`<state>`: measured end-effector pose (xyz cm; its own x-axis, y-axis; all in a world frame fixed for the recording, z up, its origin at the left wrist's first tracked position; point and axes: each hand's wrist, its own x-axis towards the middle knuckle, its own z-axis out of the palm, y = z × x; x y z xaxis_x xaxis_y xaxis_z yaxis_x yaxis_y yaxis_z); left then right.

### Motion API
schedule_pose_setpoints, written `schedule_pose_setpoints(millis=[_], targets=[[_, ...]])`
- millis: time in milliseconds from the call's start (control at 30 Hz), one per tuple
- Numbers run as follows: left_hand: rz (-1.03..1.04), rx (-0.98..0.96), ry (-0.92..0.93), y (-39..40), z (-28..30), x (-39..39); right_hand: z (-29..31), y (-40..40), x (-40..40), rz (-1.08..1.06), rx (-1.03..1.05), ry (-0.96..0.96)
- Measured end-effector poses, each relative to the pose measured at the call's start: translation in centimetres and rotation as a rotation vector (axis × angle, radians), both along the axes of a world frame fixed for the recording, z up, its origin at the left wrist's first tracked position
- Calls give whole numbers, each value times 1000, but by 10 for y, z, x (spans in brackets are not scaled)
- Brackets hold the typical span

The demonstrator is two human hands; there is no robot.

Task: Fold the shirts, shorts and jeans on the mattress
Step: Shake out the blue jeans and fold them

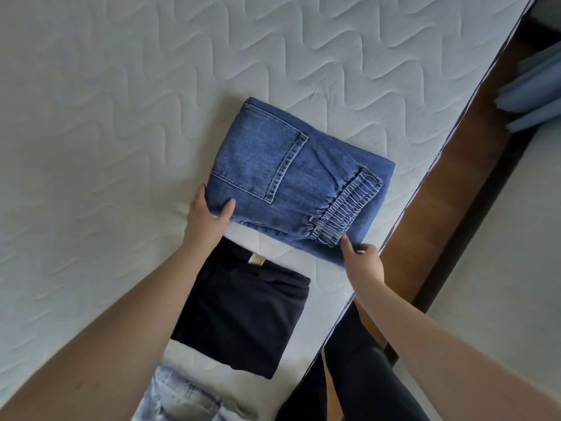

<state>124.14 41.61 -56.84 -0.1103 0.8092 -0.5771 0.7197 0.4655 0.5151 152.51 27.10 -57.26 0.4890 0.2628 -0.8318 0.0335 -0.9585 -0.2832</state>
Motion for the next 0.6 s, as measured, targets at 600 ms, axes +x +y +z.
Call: schedule_pose_setpoints(millis=[600], targets=[[-130,-231,15,-116,6,-111,15,-108,-137,-135,60,408]])
